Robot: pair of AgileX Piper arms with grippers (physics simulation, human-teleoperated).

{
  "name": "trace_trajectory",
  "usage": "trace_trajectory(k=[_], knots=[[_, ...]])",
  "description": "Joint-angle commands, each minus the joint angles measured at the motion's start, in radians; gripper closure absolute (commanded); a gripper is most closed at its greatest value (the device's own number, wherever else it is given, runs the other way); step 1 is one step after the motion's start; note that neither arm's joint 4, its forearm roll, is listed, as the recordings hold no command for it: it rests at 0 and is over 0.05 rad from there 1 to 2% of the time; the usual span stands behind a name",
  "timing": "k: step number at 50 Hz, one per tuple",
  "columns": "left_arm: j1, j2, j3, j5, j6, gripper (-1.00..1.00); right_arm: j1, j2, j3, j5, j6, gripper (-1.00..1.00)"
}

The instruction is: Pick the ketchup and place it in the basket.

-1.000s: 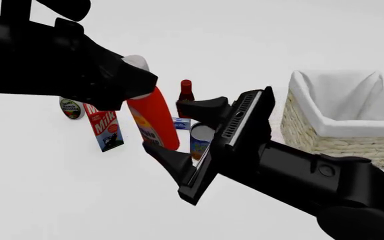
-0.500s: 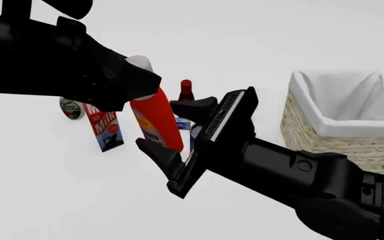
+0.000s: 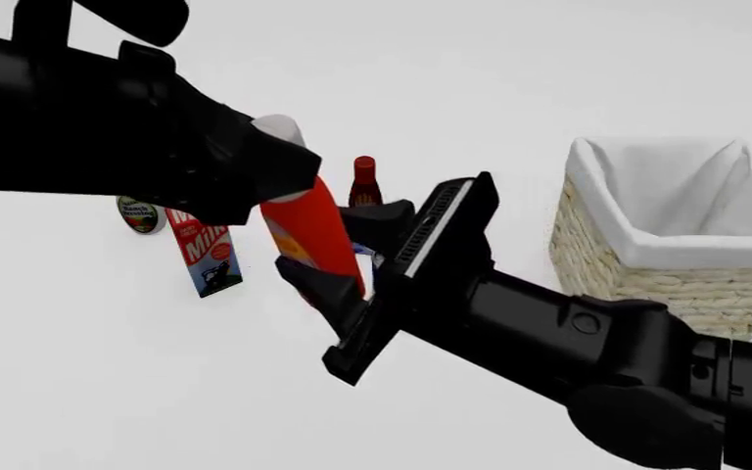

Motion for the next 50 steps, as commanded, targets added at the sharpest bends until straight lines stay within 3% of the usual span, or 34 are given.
trace_trajectory(k=[1,15,16,50], knots=[[-0.007,-0.004,0.010,-0.007,0.001,1.00,-0.002,-0.011,0.004,-0.008,-0.004,1.00],[-0.028,0.002,0.000,-0.007,-0.017,1.00,-0.004,-0.024,0.018,-0.010,-0.003,1.00],[-0.030,0.003,-0.004,-0.005,-0.015,-1.00,-0.005,-0.025,0.019,-0.009,-0.001,1.00],[-0.025,0.028,-0.126,-0.004,-0.020,-1.00,-0.007,-0.073,0.090,-0.024,-0.004,1.00]])
